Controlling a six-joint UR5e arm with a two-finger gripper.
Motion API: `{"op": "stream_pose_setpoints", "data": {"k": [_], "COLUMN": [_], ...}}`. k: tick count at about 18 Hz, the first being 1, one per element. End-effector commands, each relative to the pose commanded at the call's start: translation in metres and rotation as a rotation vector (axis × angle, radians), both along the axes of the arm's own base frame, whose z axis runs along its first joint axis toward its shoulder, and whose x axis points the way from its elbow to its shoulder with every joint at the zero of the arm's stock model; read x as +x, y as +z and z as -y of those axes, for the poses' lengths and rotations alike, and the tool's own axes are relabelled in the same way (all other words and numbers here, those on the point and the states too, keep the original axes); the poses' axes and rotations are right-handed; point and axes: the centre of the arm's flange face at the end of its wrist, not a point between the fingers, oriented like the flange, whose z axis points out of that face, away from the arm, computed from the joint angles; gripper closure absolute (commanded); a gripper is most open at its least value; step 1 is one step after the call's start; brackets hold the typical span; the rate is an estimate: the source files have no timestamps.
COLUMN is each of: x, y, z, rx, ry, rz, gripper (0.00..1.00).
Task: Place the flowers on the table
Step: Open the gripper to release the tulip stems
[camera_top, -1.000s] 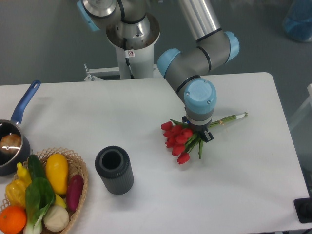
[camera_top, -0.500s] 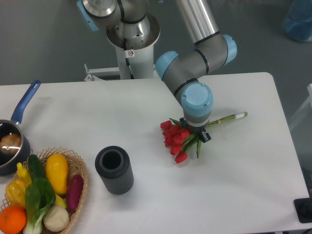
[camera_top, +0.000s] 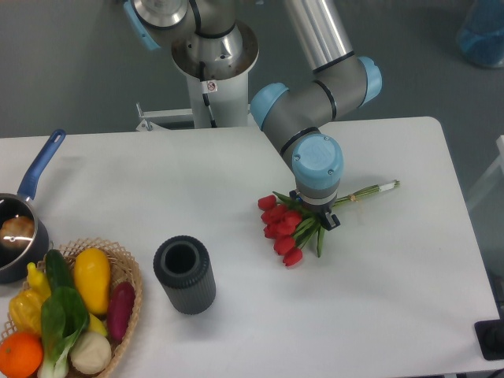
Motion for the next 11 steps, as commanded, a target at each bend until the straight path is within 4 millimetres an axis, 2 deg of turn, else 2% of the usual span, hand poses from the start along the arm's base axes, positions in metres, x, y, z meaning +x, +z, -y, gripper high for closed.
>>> {"op": "stream_pose_setpoints", "data": {"k": [4,5,6,9,11], "x": [-0.002,-0.002,-0.003,-0.008,-0.008], "y": [0.004,0.005,0.008,0.018,0.035], "z": [0.000,0.000,0.000,-0.001,-0.002], "rx": [0.004,0.005,0.009,0.026,0.045], "ry": [0.002,0.002,0.002,0.011,0.017], "rz": [-0.006,-0.008,-0.014,-0.032,-0.055], "gripper": [0.42,0.38,0.26,0.00,0.00]}}
